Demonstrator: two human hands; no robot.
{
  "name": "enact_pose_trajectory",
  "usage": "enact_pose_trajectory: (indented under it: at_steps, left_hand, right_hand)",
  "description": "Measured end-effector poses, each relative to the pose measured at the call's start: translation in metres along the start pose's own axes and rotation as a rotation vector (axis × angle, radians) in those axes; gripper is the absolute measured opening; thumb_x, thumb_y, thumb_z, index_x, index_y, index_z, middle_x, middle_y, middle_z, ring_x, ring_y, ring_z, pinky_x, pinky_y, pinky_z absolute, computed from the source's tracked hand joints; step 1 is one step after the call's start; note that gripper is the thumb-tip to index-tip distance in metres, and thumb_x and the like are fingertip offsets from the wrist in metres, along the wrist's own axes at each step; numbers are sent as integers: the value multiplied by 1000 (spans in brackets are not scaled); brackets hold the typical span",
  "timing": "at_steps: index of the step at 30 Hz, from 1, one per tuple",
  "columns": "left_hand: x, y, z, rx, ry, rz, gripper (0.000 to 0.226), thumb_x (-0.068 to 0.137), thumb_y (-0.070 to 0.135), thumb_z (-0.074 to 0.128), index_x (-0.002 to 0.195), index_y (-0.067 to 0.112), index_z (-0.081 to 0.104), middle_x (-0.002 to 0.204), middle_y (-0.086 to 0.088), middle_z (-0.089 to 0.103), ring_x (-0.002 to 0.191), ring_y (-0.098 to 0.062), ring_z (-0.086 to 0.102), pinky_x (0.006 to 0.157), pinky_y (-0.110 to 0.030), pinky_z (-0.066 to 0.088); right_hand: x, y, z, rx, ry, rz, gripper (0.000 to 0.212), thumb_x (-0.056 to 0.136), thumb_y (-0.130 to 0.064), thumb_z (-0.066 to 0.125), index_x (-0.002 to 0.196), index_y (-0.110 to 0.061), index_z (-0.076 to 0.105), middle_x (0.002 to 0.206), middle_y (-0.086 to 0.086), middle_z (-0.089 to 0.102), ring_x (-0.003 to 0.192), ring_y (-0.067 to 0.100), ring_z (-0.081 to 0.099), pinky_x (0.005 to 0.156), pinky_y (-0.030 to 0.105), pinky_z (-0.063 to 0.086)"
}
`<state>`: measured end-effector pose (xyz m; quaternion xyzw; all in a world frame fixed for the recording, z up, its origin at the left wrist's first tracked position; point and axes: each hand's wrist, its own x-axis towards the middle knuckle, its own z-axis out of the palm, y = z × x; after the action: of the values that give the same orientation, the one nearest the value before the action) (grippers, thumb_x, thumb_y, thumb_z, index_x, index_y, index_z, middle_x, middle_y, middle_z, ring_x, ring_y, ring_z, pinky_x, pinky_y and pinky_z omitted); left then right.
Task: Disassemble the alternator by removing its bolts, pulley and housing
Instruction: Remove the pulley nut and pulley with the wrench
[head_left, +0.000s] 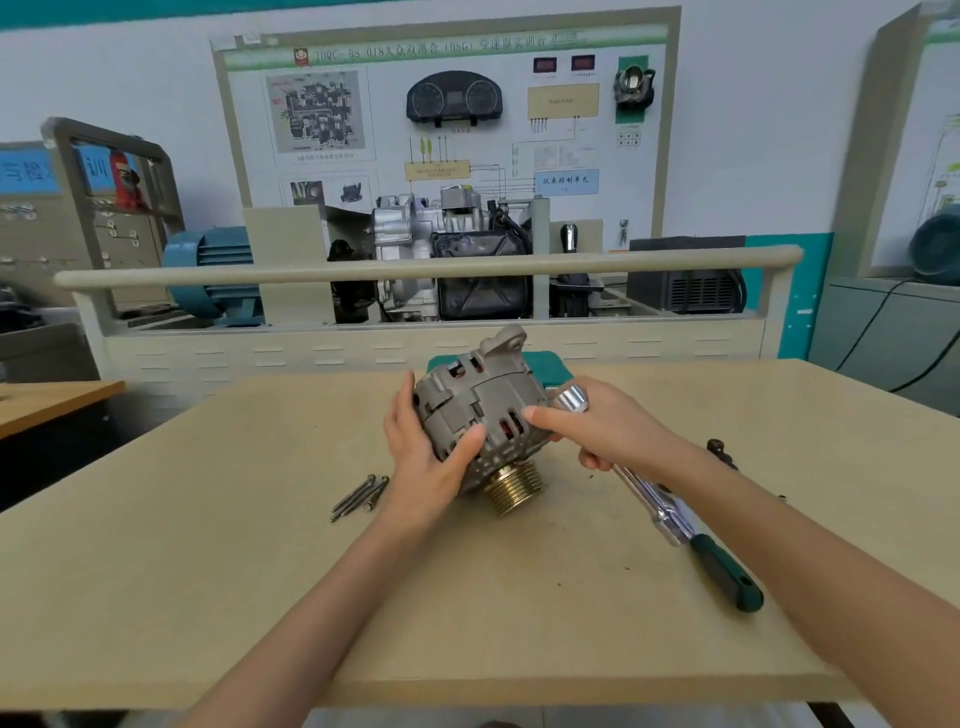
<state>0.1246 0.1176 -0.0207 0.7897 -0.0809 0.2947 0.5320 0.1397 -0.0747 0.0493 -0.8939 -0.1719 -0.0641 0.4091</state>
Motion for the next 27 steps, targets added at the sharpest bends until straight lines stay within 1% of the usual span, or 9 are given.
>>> enact_pose_trajectory:
  at_steps: [4,6,9,11,15,17,19,24,27]
  left_hand:
    - [0,-3,-3,31,-17,75,122,60,72,65,148,36,-12,150,23,-11,136,1,8,109,-23,19]
    - [0,-3,-5,87,-36,169,120,55,74,66,143,47,-12,150,26,-10,140,1,5,111,-21,15]
    - [3,-4,-7,169,-26,245,107,61,70,64,142,46,-1,153,8,7,144,-12,11,117,-37,20]
    - [6,-5,-10,227,-16,265,104,66,69,61,147,36,4,153,1,16,143,-15,16,117,-43,24]
    - [13,-8,-19,344,-35,349,100,72,68,54,150,21,14,150,0,29,135,-6,28,111,-32,30]
    - [16,-9,-19,342,-57,359,98,73,67,53,149,19,15,150,-1,30,135,-9,30,110,-34,30]
    - [15,-11,-18,332,-65,373,96,75,66,52,149,16,17,149,-3,31,136,-13,31,111,-36,31]
    - [21,-12,-19,297,-63,351,91,74,66,51,148,22,21,147,1,36,131,-9,35,106,-29,32]
    - [32,-8,-19,180,-105,227,77,74,68,50,140,33,32,137,11,46,120,0,48,98,-20,41]
  right_hand:
    - [-6,2,3,-153,41,-80,43,81,-57,60,105,-23,50,86,-7,58,61,7,56,39,12,41]
    - [-7,3,4,-229,87,-139,48,81,-58,59,111,-21,52,90,-8,56,69,8,56,43,13,43]
    - [-10,6,0,-307,81,-230,48,84,-53,59,116,-18,53,97,-5,58,78,8,57,53,11,49]
    - [-10,8,-2,-385,104,-306,47,85,-52,58,116,-15,56,103,1,62,89,11,58,67,21,54]
    - [-11,4,1,-341,193,-453,31,84,-48,62,89,-18,60,73,-16,56,70,-5,56,52,8,42]
    - [-13,4,1,-281,205,-513,22,82,-43,67,82,-27,52,62,-25,43,70,-21,49,56,2,38]
    - [-14,6,0,-268,208,-535,22,80,-43,68,80,-30,51,61,-26,41,72,-26,45,59,0,36]
    - [-6,2,-1,-225,211,-527,30,78,-45,69,63,-35,45,55,-22,47,68,-17,51,57,5,39]
    - [14,-9,-2,-178,258,-494,38,78,-44,70,55,-32,43,49,-14,47,54,-4,50,50,12,37]
